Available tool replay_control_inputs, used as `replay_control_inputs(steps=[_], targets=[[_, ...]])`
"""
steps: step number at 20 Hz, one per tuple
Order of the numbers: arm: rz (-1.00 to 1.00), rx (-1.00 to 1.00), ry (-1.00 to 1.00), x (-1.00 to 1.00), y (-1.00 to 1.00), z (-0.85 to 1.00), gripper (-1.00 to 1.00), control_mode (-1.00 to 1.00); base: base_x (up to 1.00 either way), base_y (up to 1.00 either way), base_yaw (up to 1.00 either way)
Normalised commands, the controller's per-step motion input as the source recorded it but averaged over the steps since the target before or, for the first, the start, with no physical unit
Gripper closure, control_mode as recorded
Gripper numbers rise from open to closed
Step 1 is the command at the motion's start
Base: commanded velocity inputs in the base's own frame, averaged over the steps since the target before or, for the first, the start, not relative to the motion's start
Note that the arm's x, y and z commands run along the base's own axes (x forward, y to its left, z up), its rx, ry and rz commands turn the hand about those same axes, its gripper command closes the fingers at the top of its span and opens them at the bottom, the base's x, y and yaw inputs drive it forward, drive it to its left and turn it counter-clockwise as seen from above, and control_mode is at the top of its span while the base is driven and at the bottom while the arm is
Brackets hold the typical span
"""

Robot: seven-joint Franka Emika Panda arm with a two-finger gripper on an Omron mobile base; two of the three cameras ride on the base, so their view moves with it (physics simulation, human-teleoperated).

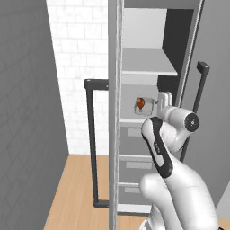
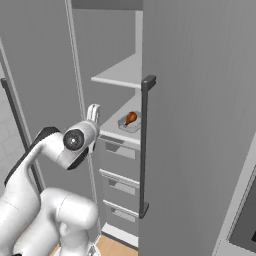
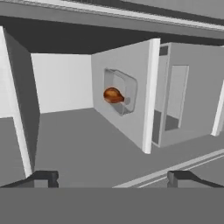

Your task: Take the meat container that has the chicken drumstick and place it on the second highest rack of the freezer. Then take the vegetable container that has the tomato and lemon and place it on the highest rack of the freezer.

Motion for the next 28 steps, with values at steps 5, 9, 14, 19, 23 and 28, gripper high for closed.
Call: replay_control_inputs(steps=[5,9,14,19,23,28], targets=[[0.0,0.0,0.0,-0.64,0.0,1.0,-1.0,-1.0,0.0,0.0,0.0],[-0.01,-0.05,0.0,-0.53,0.0,0.96,-1.0,-1.0,0.0,0.0,0.0],[0.0,-0.12,0.12,-0.54,0.0,0.72,-1.0,-1.0,0.0,0.0,0.0],[0.0,-0.21,0.39,-0.3,-0.02,0.07,-1.0,-1.0,0.0,0.0,0.0],[0.0,-0.05,0.12,-0.63,-0.47,-0.23,-1.0,-1.0,0.0,0.0,0.0],[0.0,0.04,-0.03,-0.84,-0.31,-0.27,-1.0,-1.0,0.0,0.0,0.0]])
